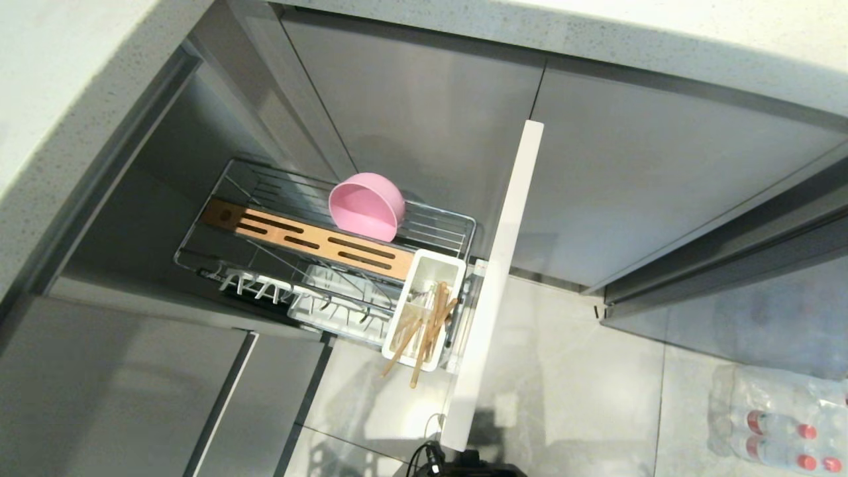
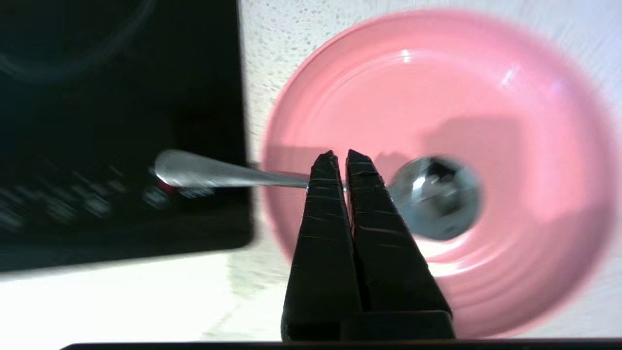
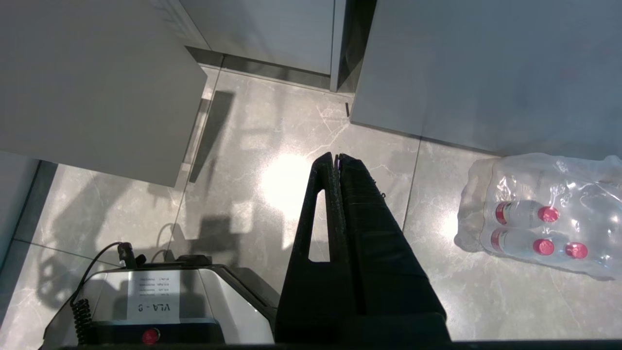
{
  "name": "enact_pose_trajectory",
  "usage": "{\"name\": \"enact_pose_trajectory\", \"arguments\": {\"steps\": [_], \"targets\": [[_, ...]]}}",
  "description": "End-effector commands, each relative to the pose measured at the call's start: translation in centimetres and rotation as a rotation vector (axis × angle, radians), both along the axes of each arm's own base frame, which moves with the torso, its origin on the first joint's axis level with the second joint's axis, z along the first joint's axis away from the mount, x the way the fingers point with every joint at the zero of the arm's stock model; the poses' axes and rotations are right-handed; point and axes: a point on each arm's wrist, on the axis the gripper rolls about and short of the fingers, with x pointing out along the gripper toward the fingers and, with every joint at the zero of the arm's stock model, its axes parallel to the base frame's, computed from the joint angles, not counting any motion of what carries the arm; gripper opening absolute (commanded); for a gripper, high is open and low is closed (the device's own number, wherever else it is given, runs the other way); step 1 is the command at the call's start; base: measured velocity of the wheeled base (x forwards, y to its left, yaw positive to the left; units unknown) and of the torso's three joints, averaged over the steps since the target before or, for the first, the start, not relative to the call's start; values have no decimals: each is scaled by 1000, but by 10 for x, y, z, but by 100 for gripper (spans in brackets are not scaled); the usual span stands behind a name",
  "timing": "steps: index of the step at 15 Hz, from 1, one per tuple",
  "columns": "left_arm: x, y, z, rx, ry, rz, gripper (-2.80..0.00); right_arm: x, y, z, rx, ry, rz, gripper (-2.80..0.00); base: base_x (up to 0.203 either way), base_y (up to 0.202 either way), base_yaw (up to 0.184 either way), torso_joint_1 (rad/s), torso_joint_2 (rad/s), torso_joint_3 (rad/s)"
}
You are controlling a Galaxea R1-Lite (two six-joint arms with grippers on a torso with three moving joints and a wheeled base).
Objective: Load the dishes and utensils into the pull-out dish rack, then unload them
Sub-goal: Pick up the spoon and place it in the cupboard
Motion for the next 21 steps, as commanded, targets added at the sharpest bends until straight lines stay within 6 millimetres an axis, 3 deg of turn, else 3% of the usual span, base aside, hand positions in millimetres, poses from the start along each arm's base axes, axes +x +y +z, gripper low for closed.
{"name": "enact_pose_trajectory", "arguments": {"steps": [1, 6, 10, 14, 17, 18, 21], "targets": [[0, -1, 1, -88, -119, 39, -280, 0, 0, 0, 0, -1, 1, -280, 0, 0, 0, 0, 0, 0], [-4, 2, -5, -237, -257, 178, -280, 0, 0, 0, 1, 0, 0, -280, 0, 0, 0, 0, 0, 0], [-4, 11, -23, -369, -341, 294, -280, 0, 0, 0, 1, -1, 1, -280, 0, 0, 0, 0, 0, 0], [1, 20, -25, -464, -403, 259, -280, 0, 0, 0, 0, 1, 0, -280, 0, 0, 0, 0, 0, 0], [6, 25, -29, -543, -412, 136, -280, 0, 0, 0, 0, 0, 0, -280, 0, 0, 0, 0, 0, 0], [8, 28, -30, -552, -414, 119, 0, 0, 0, 0, 0, 0, 0, -280, 0, 0, 0, 0, 0, 0], [11, 34, -33, -528, -430, 99, 0, 0, 0, 0, 0, -1, 1, -280, 0, 0, 0, 0, 0, 0]]}}
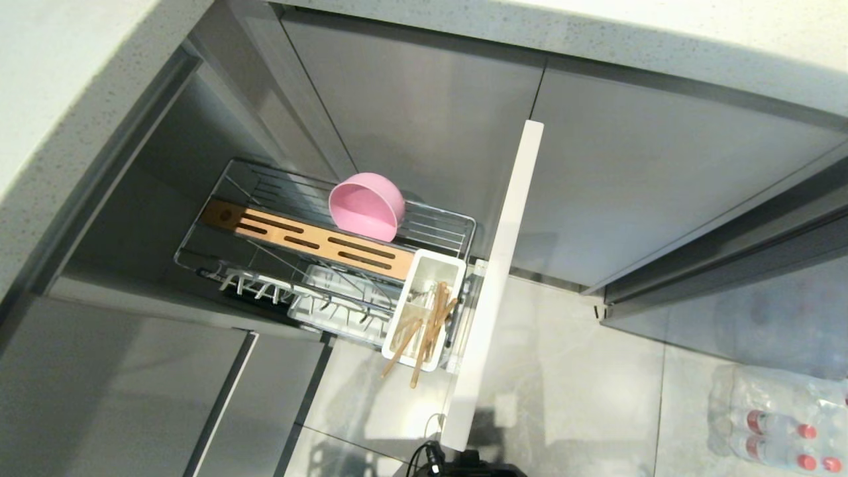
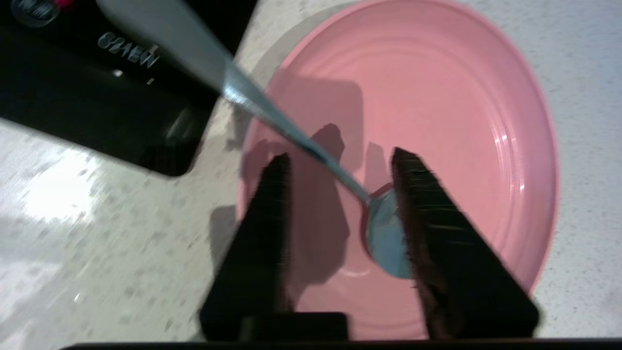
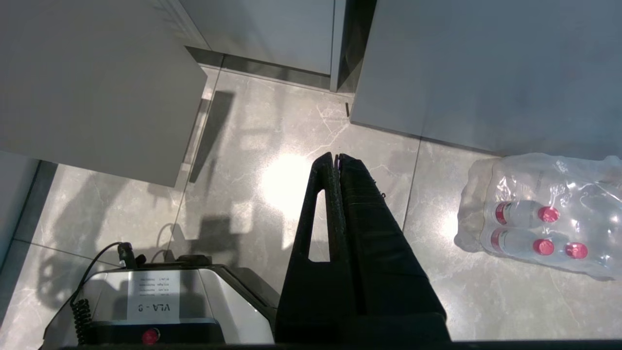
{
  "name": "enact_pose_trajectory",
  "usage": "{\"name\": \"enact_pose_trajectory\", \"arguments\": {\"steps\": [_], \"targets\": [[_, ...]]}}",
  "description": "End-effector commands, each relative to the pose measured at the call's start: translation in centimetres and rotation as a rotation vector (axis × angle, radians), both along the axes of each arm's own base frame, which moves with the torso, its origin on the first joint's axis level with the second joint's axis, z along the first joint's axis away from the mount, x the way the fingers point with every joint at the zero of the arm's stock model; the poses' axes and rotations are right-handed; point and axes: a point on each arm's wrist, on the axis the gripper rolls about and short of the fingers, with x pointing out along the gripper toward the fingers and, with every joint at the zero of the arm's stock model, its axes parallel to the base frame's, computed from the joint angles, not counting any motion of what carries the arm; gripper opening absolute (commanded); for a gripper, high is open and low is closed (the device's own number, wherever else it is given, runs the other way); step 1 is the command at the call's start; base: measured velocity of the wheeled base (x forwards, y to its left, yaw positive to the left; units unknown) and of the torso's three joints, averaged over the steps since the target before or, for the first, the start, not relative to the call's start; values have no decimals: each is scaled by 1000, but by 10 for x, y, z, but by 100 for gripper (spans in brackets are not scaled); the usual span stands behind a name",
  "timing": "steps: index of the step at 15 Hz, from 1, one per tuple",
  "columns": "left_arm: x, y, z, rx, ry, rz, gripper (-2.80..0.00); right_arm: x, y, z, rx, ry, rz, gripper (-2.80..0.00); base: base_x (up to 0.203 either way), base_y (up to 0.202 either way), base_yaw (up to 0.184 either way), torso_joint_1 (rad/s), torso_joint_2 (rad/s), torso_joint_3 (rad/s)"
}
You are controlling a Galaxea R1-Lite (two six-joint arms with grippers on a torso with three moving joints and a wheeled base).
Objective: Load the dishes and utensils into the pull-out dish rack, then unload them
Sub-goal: Pick up the spoon and place it in the cupboard
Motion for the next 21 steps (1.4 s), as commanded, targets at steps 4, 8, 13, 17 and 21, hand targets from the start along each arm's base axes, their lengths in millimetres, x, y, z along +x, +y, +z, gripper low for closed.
{"name": "enact_pose_trajectory", "arguments": {"steps": [4, 8, 13, 17, 21], "targets": [[3, 4, -4, -15, -34, -63, 0, 0, 0, 0, 0, 1, 0, -280, 0, 0, 0, 0, 0, 0], [6, 10, -8, -36, -60, -93, 0, 0, 0, 0, 0, 0, 0, -280, 0, 0, 0, 0, 0, 0], [10, 19, -8, -33, -64, -90, 0, 0, 0, 0, 0, 2, 1, -280, 0, 0, 0, 0, 0, 0], [11, 23, -10, -45, -59, -82, 0, 0, 0, 0, 0, 1, 0, -280, 0, 0, 0, 0, 0, 0], [12, 26, -11, -53, -54, -78, 0, 0, 0, 0, 0, 2, -1, -280, 0, 0, 0, 0, 0, 0]]}}
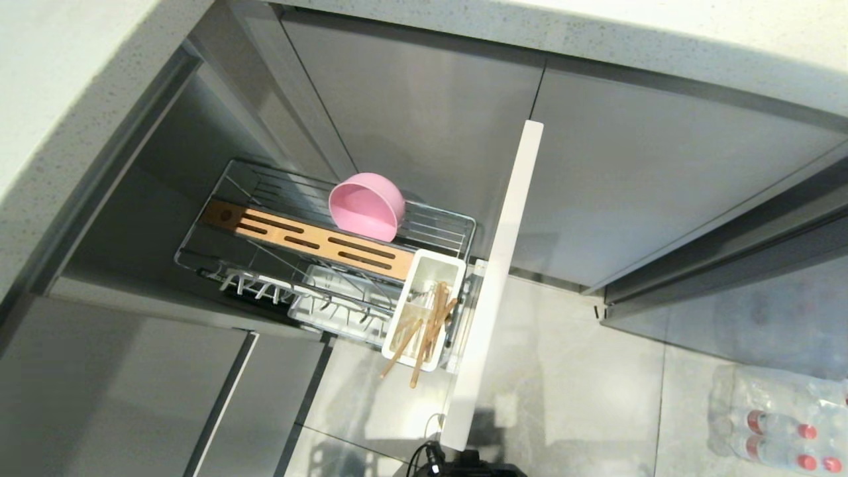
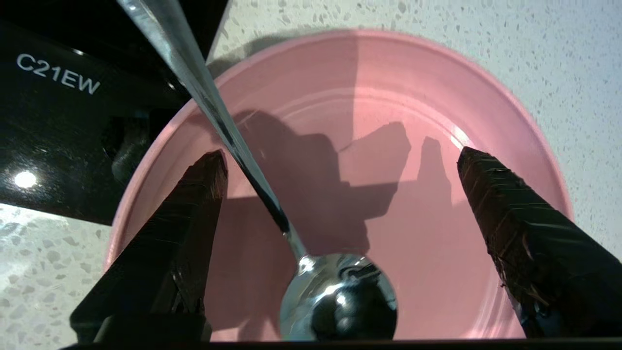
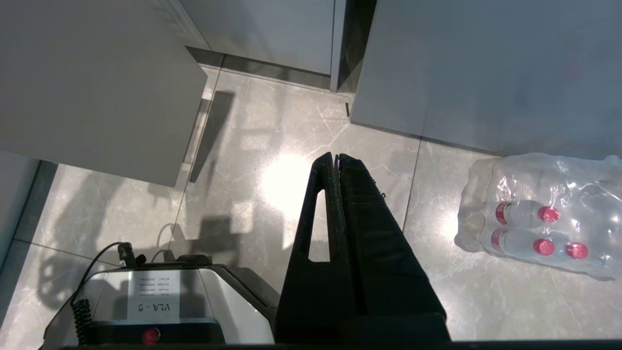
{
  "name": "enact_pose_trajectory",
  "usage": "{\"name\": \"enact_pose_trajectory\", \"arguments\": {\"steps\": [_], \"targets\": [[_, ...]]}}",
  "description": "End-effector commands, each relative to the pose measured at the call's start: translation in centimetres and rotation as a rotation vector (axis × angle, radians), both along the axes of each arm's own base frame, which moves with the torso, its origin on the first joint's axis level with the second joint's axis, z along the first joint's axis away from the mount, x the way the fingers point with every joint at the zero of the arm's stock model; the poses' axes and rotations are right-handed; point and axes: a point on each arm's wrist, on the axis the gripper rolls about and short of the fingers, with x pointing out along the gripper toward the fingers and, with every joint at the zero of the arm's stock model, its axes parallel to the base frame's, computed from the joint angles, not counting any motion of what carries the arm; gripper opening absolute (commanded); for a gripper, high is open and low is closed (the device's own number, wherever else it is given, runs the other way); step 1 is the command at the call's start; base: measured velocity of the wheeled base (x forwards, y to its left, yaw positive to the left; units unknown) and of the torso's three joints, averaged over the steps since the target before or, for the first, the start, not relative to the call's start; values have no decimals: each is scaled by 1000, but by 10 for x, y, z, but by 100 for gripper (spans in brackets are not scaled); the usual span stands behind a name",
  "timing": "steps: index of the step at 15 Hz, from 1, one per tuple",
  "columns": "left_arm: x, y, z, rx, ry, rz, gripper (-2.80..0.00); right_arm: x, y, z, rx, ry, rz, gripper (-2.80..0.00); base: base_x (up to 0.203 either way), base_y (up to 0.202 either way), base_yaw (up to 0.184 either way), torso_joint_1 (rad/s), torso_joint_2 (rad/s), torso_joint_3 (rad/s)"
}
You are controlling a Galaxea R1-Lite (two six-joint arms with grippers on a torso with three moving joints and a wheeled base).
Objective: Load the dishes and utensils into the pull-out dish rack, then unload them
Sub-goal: Pick up the spoon and place it in the cupboard
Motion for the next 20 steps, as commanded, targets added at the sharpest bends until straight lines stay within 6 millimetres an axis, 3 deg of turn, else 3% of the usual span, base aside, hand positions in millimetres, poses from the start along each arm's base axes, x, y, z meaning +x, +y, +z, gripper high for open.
{"name": "enact_pose_trajectory", "arguments": {"steps": [1, 4, 5, 16, 20], "targets": [[1, 2, -1, -16, -1, 1, 0, 0, 0, 0, 0, -1, 0, -280, 0, 0, 0, 0, 0, 0], [0, 1, -2, -15, 1, 1, 0, 0, 0, 0, 0, 0, 1, -280, 0, 0, 0, 0, 0, 0], [0, 1, -2, -15, 2, 2, -280, 0, 0, 0, 0, 1, 0, -280, 0, 0, 0, 0, 0, 0], [-1, -3, 0, 3, -2, -1, -280, 0, 0, 0, 0, 0, 0, -280, 0, 0, 0, 0, 0, 0], [-5, -13, 20, 100, -41, -3, -280, 0, 0, 0, 0, 0, 0, -280, 0, 0, 0, 0, 0, 0]]}}
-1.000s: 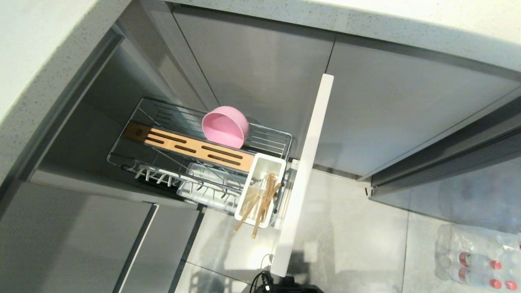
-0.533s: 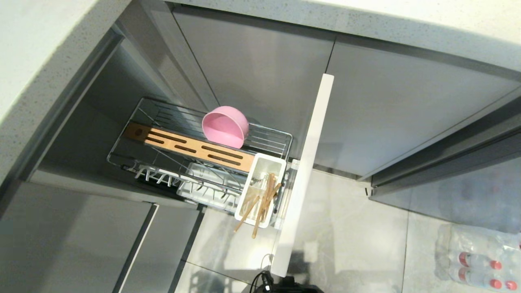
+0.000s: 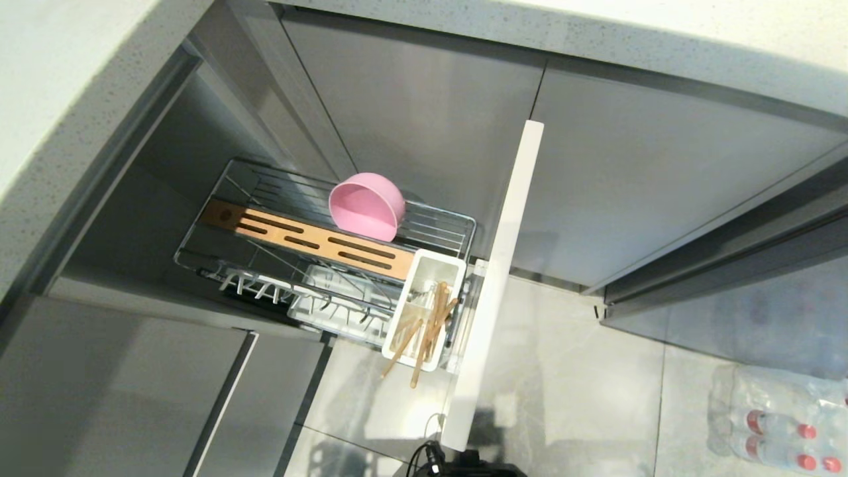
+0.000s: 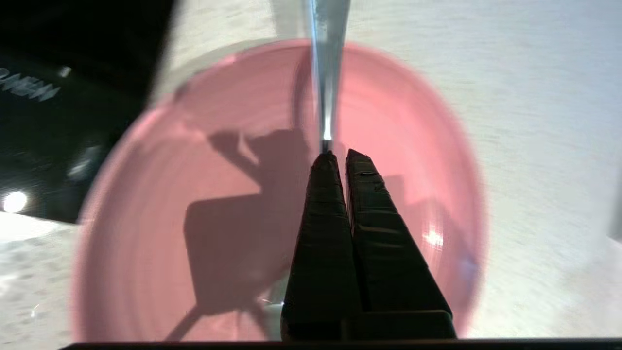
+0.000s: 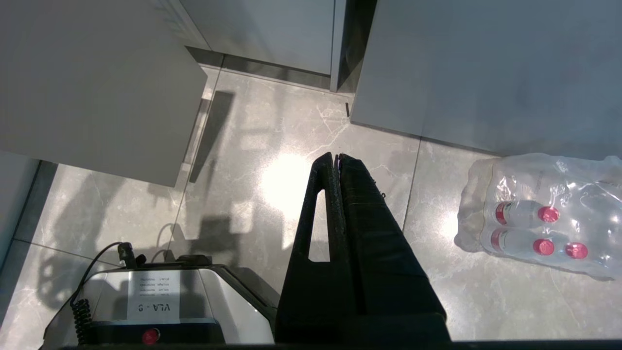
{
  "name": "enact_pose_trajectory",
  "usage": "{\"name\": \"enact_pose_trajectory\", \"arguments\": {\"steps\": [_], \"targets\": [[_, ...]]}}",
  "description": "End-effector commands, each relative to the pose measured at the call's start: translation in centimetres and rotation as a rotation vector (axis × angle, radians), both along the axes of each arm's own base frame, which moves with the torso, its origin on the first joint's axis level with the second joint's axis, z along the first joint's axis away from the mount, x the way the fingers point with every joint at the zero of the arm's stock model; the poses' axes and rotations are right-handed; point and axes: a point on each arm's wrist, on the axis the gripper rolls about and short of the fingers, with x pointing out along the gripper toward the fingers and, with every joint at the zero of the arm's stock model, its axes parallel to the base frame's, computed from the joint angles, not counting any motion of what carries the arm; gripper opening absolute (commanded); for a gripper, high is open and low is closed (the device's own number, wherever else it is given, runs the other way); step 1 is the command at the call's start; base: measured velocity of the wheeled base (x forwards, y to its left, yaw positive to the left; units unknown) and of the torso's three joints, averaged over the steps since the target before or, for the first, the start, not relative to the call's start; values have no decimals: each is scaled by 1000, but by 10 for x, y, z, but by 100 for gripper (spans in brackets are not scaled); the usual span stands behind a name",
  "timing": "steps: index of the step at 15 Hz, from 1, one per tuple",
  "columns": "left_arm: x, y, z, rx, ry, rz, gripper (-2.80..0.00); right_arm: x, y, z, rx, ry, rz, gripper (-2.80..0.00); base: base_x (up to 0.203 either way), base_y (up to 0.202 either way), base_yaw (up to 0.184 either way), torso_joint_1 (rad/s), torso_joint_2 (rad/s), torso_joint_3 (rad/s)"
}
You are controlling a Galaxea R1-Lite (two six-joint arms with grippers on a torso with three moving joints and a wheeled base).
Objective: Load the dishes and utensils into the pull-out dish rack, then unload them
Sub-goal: Pick up the spoon and place it in the cupboard
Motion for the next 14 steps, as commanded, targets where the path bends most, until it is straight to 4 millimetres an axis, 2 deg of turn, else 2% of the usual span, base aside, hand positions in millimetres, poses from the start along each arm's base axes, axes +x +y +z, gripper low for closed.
{"name": "enact_pose_trajectory", "arguments": {"steps": [1, 5, 10, 12, 13, 14], "targets": [[-3, -8, 11, 45, -25, -5, -280, 0, 0, 0, 0, -1, 0, -280, 0, 0, 0, 0, 0, 0], [-8, -25, 42, 226, -48, -31, -280, 0, 0, 0, 0, -1, 0, -280, 0, 0, 0, 0, 0, 0], [-8, -23, 19, 101, 71, -12, -280, 0, 0, 0, 0, -1, 0, -280, 0, 0, 0, 0, 0, 0], [-10, -24, 17, 125, 128, 35, -280, 0, 0, 0, 0, 0, -1, -280, 0, 0, 0, 0, 0, 0], [-10, -22, 17, 135, 148, 54, 0, 0, 0, 0, 0, -1, 0, -280, 0, 0, 0, 0, 0, 0], [-9, -21, 17, 144, 165, 63, 0, 0, 0, 0, 0, 2, -1, -280, 0, 0, 0, 0, 0, 0]]}}
